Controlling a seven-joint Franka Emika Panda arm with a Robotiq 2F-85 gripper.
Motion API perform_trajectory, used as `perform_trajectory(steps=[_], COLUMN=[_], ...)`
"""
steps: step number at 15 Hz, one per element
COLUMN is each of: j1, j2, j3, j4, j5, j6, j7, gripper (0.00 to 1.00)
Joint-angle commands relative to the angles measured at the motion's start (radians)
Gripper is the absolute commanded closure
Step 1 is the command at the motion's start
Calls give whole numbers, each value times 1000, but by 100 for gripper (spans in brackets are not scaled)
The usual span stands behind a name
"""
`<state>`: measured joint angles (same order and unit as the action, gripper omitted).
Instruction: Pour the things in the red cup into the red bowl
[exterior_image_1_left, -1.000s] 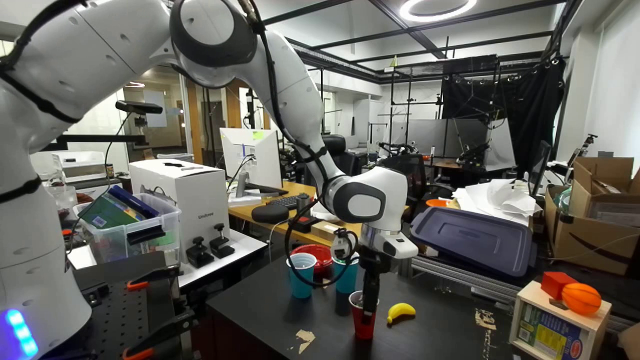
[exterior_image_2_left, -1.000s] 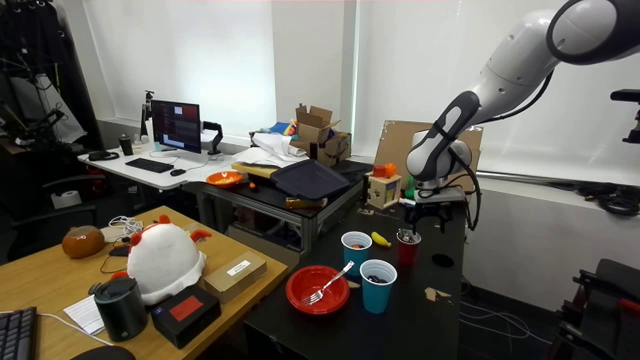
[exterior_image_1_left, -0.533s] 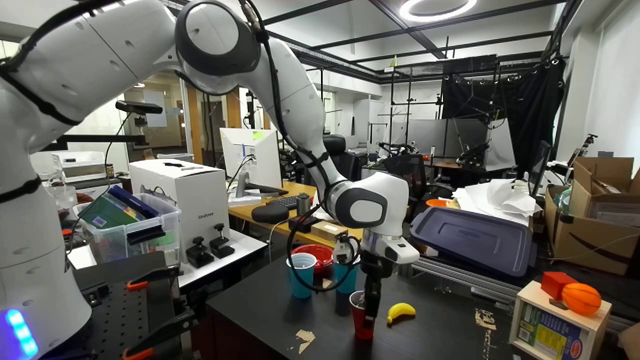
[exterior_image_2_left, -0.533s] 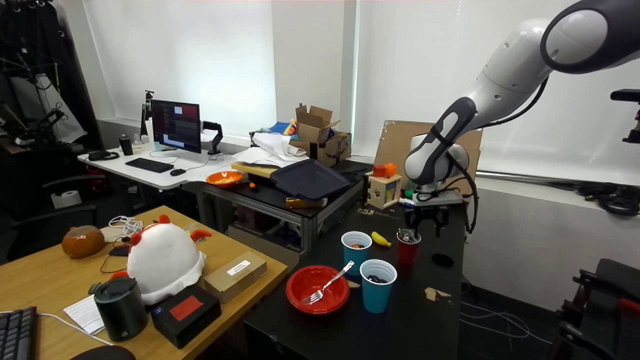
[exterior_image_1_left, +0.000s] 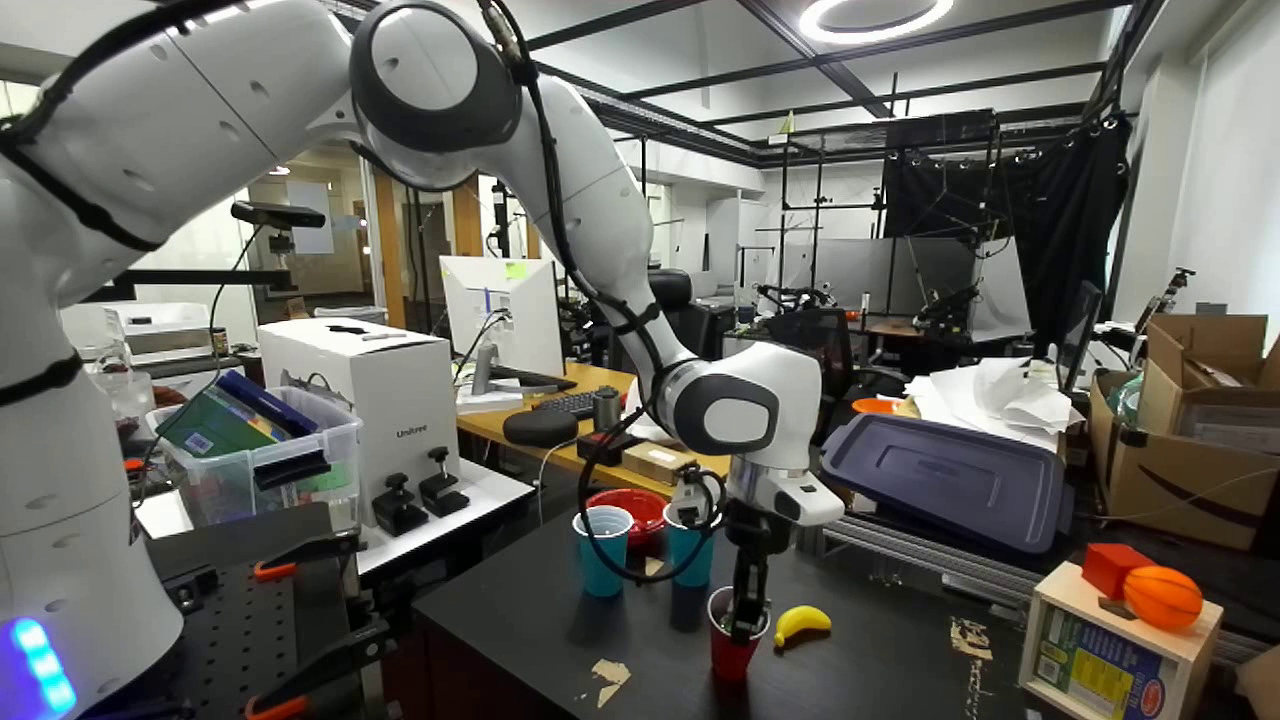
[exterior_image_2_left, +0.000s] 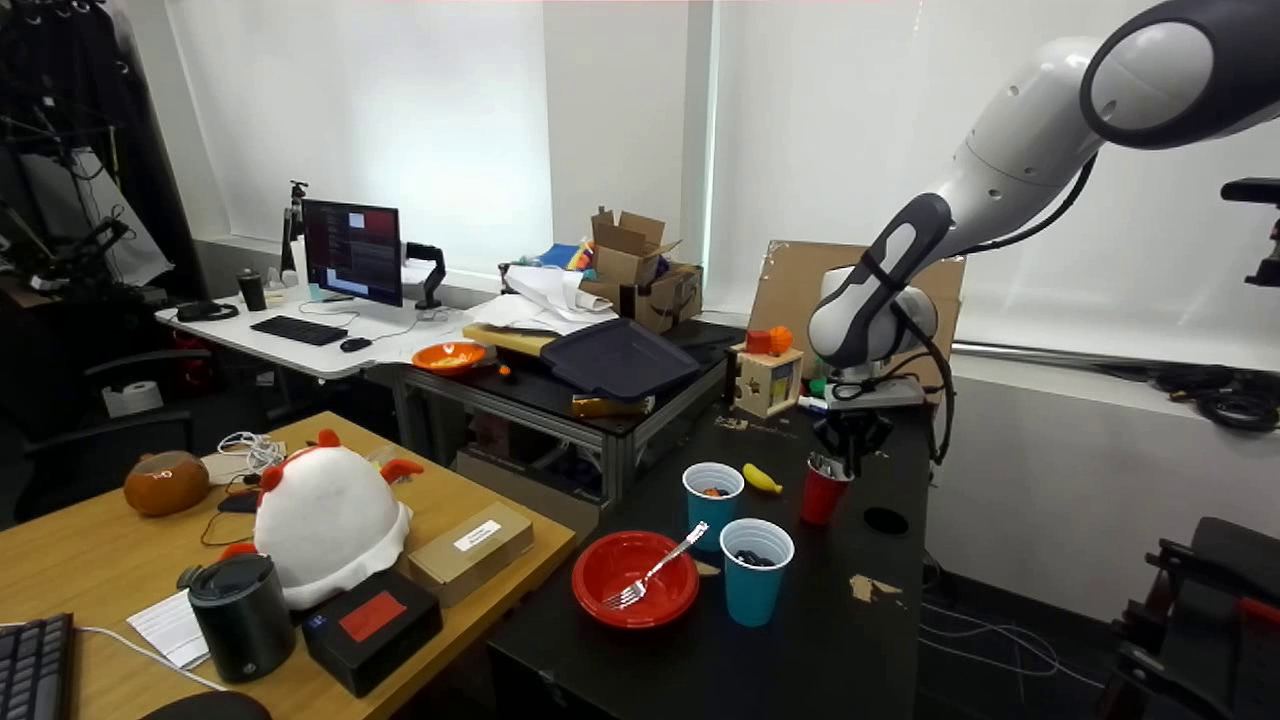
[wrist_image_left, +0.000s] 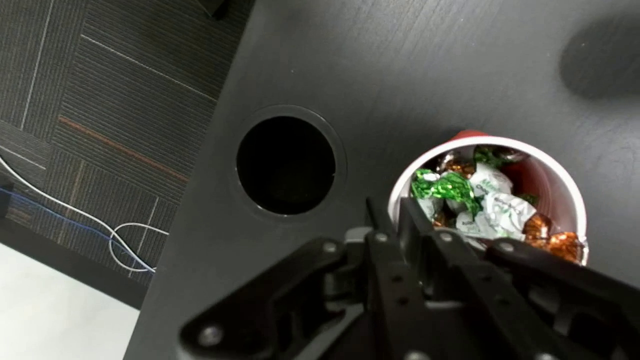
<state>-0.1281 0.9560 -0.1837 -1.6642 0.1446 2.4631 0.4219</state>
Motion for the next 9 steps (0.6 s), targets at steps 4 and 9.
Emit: perform_trajectory(steps=[4,9], j1=[-15,-12], j2=[-68,-98], j3=[27,40], j4=[-26,-37], j5=[44,59], j6=[1,2], j7=[-35,-42], gripper=[99,99])
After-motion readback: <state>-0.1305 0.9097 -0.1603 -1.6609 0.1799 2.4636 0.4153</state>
